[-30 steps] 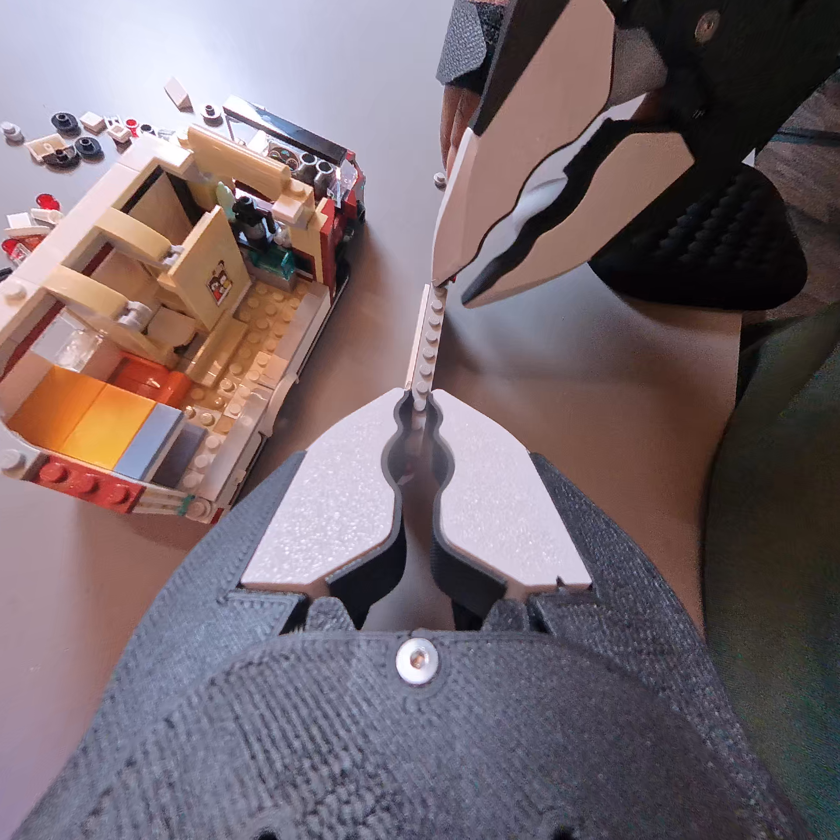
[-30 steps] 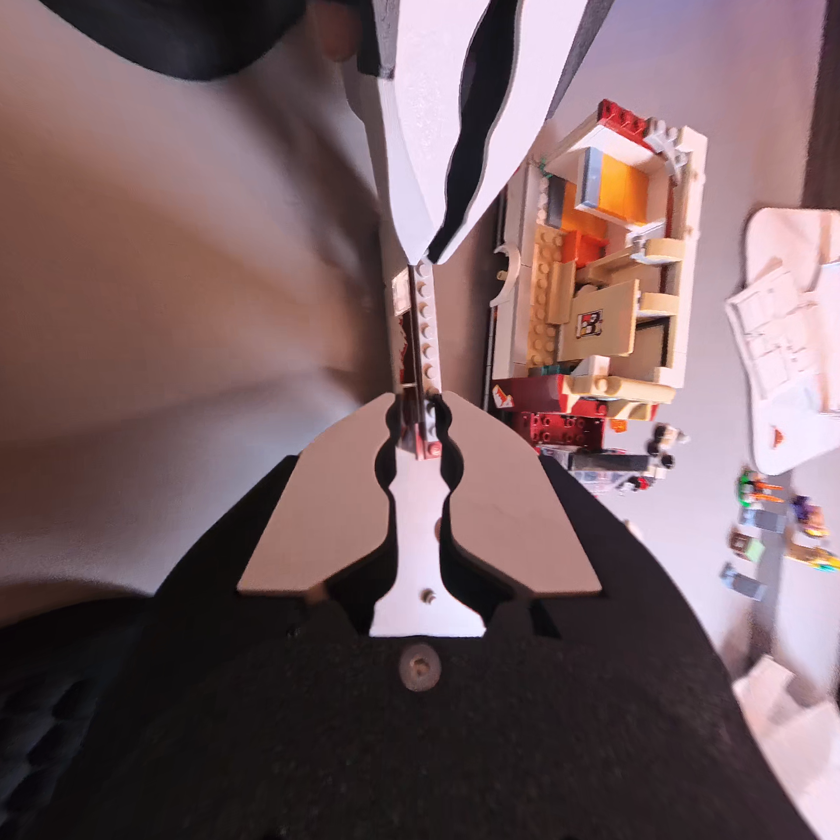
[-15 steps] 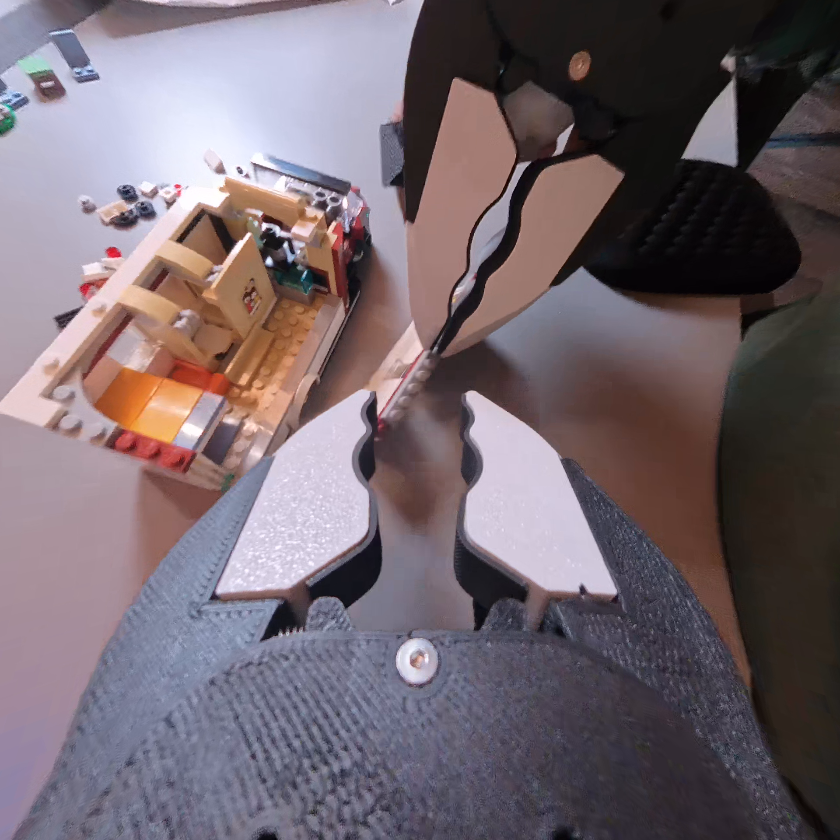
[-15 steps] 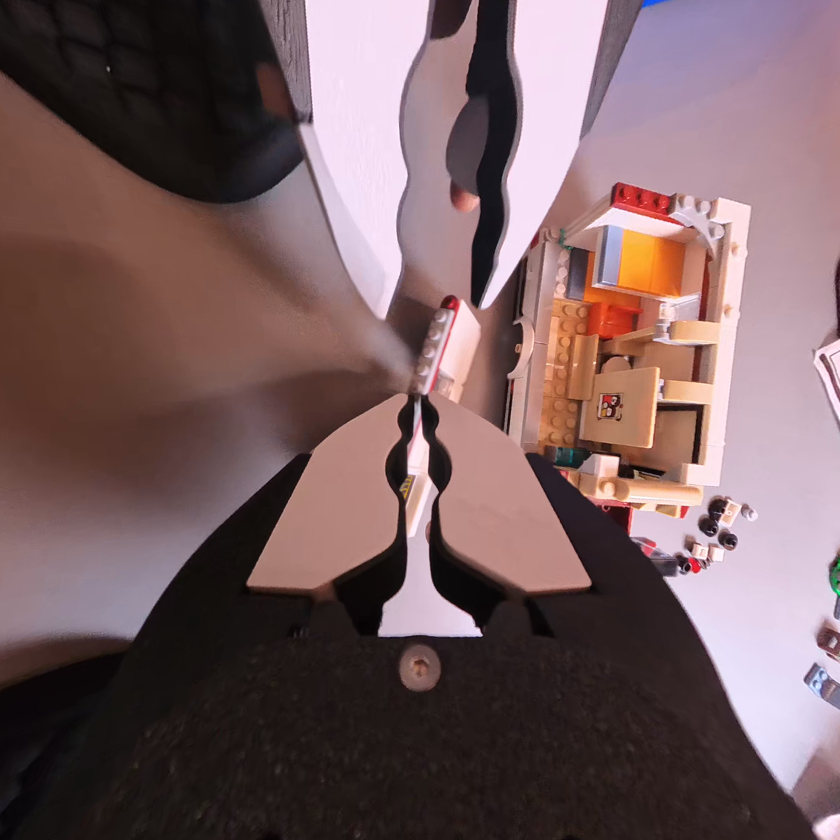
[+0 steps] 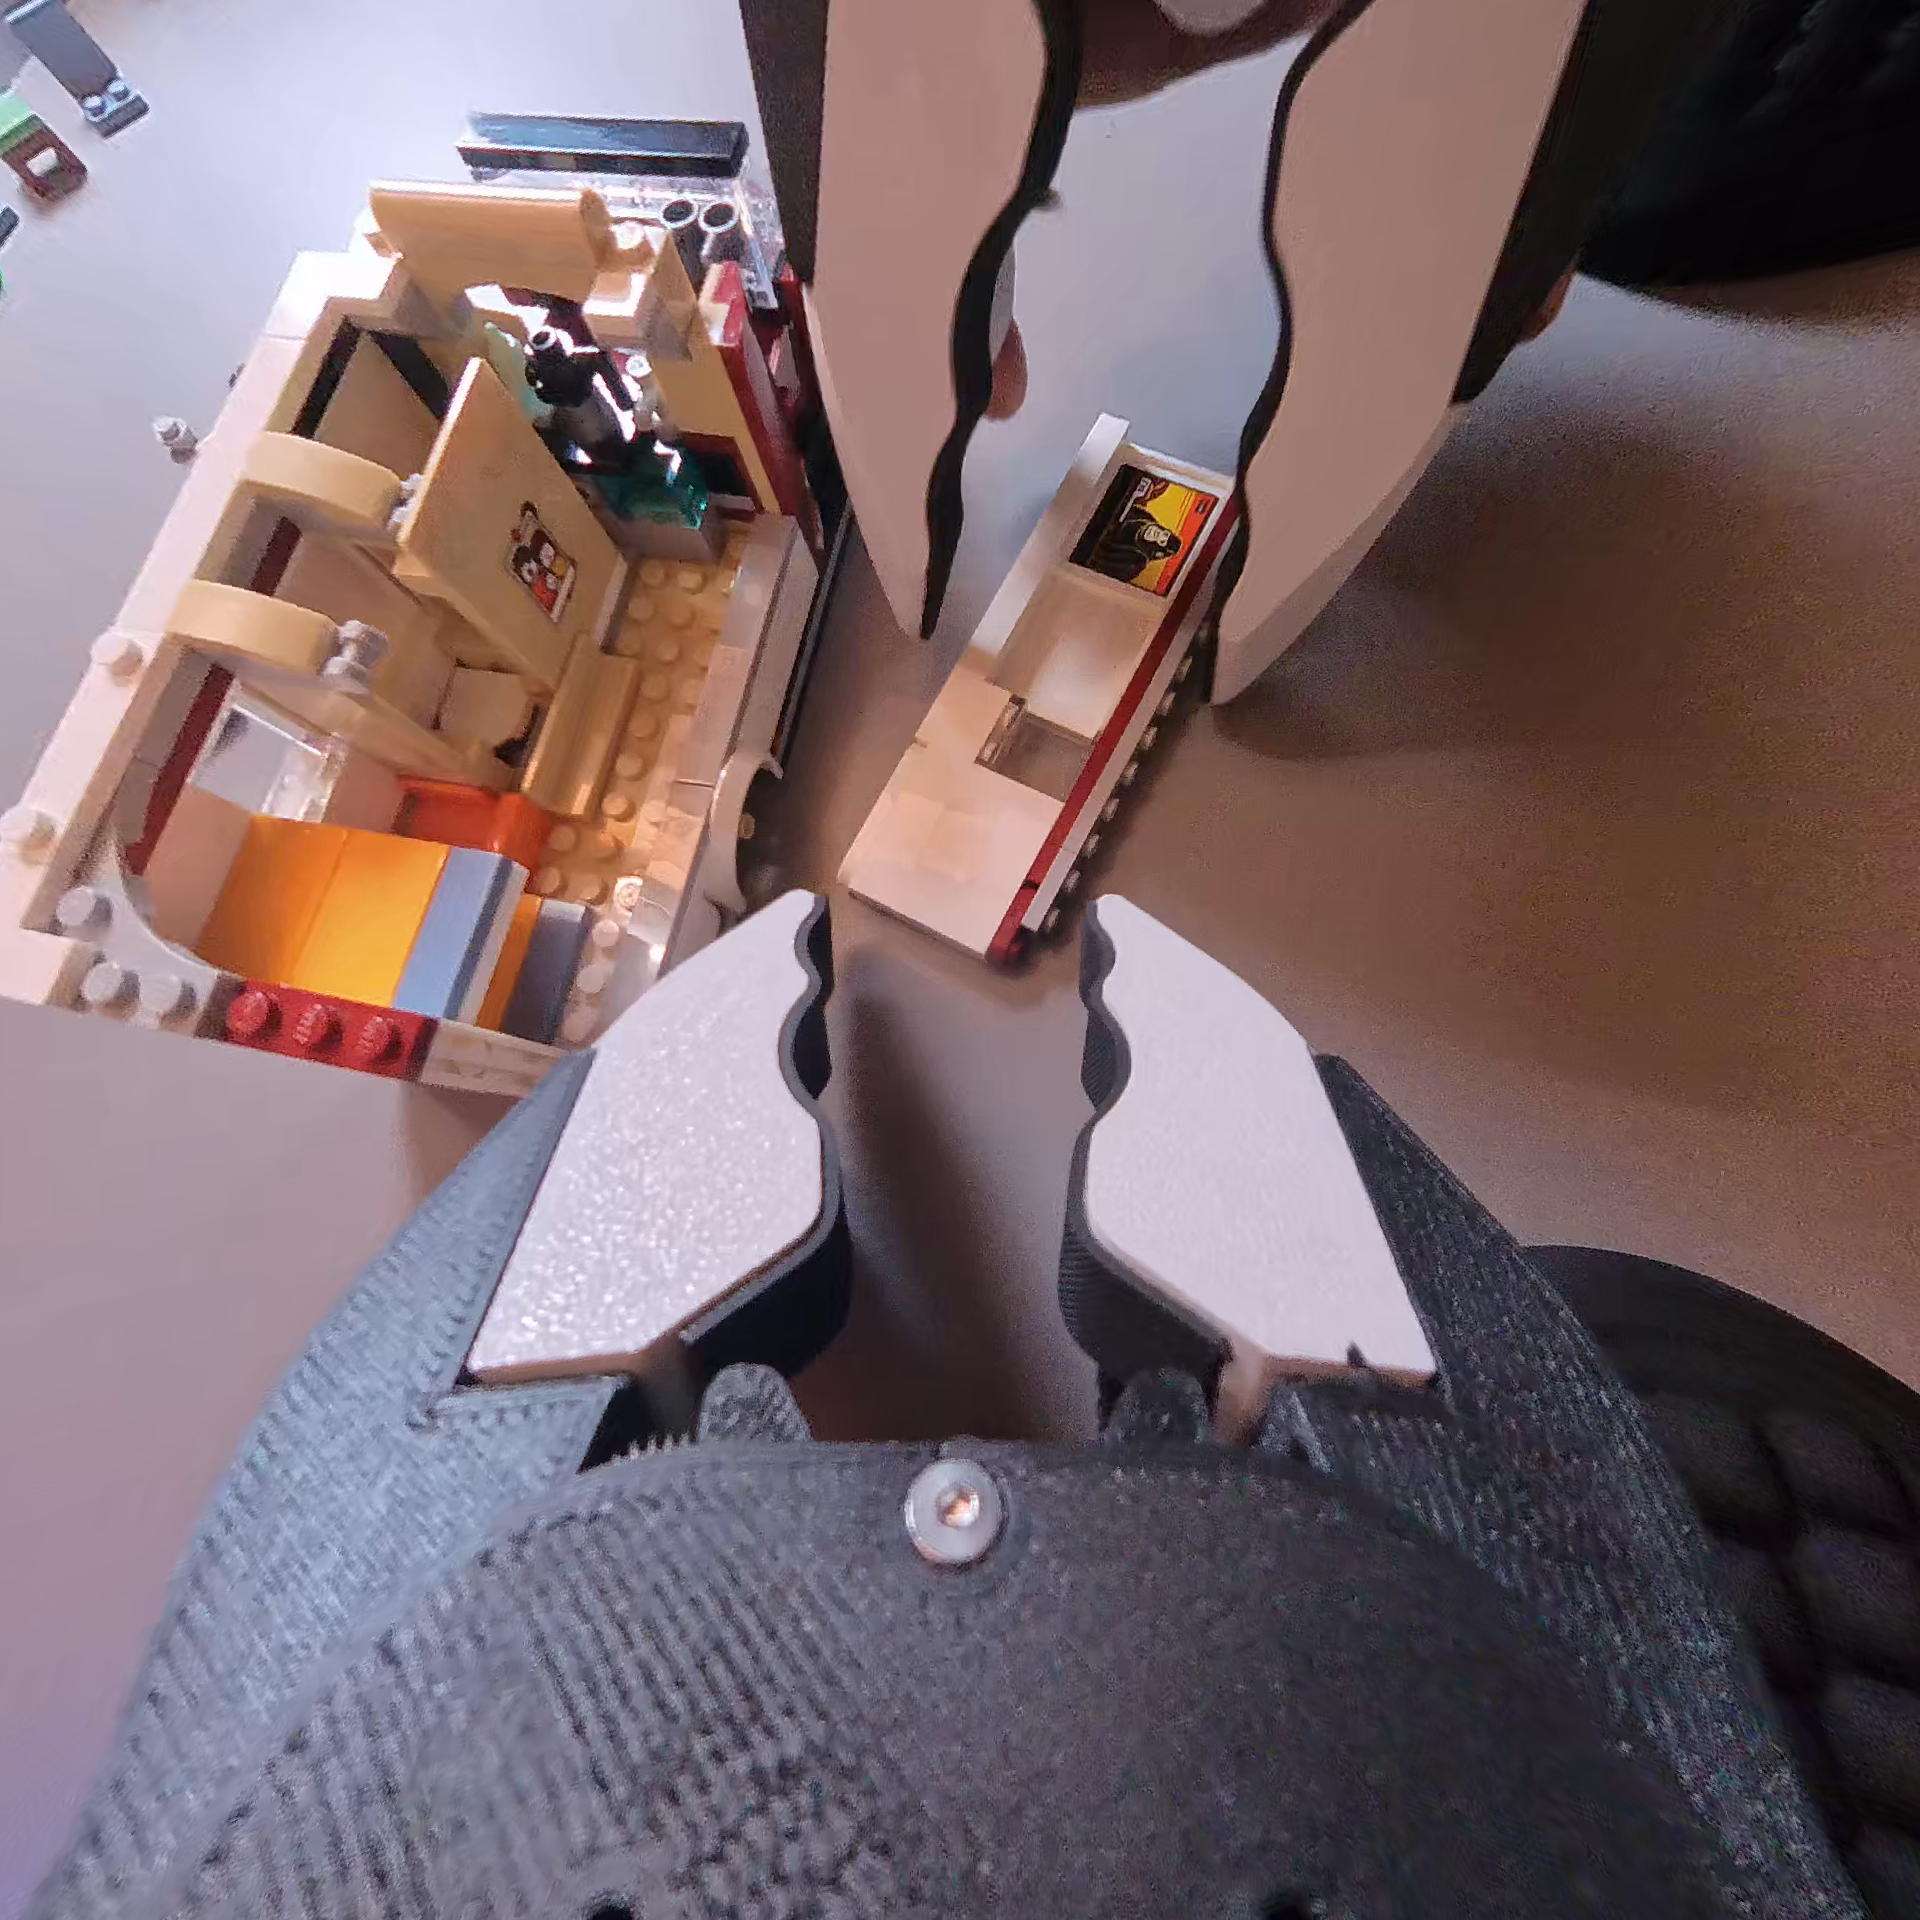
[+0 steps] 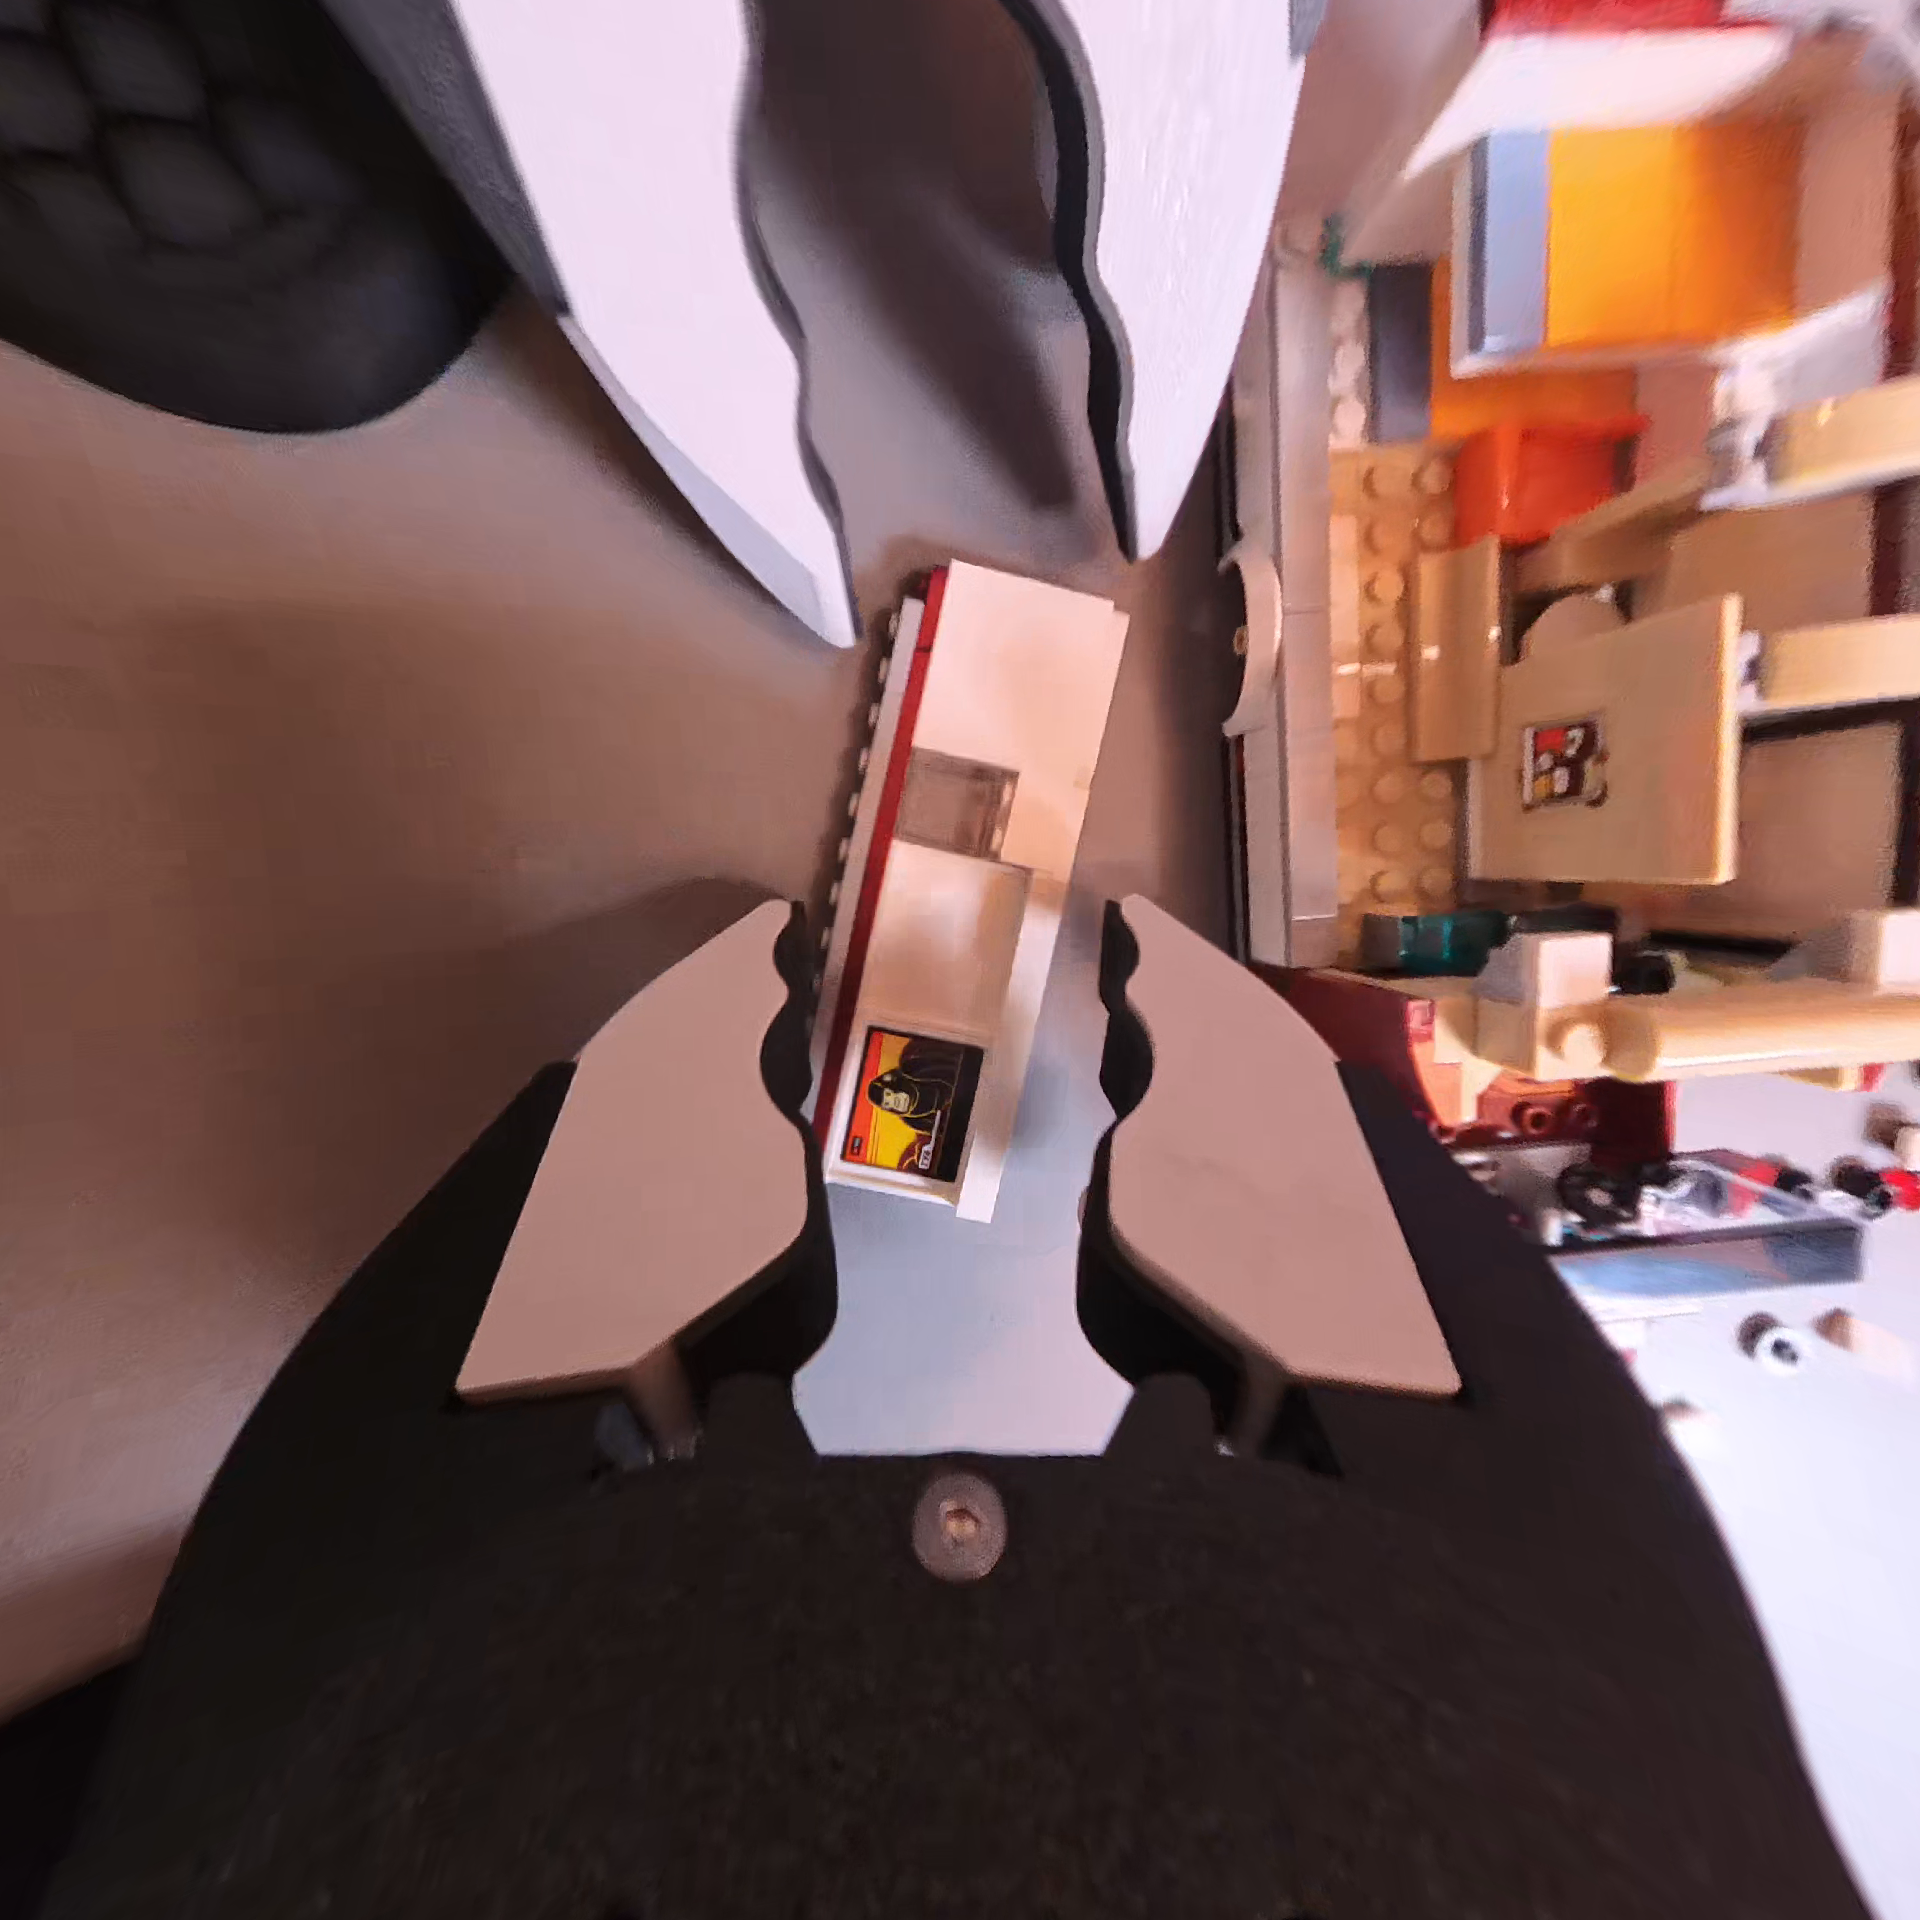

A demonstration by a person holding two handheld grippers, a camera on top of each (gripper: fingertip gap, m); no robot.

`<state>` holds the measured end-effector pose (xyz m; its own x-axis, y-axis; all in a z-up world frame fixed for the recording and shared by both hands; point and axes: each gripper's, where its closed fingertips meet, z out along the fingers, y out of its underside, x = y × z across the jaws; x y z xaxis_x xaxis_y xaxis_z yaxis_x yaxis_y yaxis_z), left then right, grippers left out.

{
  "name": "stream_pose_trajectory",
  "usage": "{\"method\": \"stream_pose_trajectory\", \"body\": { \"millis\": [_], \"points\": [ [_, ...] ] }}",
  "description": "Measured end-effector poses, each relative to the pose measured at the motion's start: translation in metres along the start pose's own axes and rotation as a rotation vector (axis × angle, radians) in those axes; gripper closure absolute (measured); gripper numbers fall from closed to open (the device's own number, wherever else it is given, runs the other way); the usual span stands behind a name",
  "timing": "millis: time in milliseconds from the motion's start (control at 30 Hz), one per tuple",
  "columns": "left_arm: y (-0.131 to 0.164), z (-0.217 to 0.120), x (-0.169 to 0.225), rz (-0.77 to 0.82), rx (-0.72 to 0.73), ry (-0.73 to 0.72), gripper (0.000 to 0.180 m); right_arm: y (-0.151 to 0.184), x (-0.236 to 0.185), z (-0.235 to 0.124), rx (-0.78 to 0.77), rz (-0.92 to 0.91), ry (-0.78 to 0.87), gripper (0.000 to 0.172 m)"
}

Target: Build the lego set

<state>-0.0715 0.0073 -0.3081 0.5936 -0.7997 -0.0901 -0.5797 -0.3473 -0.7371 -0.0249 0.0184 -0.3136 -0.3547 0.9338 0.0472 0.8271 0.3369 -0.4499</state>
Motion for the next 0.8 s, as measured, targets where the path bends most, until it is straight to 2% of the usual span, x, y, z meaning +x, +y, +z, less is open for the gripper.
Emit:
{"method": "stream_pose_trajectory", "body": {
  "millis": [100,267,367,600,800],
  "points": [
    [-0.001,0.002,0.002,0.020,-0.009,0.020,0.127,0.002,-0.004,0.004,0.002,0.017,-0.048,0.128],
    [-0.003,0.010,0.017,0.034,-0.019,0.087,0.118,-0.002,-0.019,0.003,0.022,-0.149,-0.038,0.128],
    [-0.005,0.012,0.029,0.047,-0.024,0.136,0.135,-0.003,-0.020,0.001,0.037,-0.208,0.005,0.128],
    [-0.006,0.012,0.032,0.081,-0.039,0.096,0.136,-0.001,-0.021,-0.001,0.112,-0.217,0.008,0.129],
    [-0.006,0.010,0.031,0.073,-0.022,0.054,0.136,0.014,-0.018,-0.010,0.141,-0.169,0.052,0.127]
  ]
}}
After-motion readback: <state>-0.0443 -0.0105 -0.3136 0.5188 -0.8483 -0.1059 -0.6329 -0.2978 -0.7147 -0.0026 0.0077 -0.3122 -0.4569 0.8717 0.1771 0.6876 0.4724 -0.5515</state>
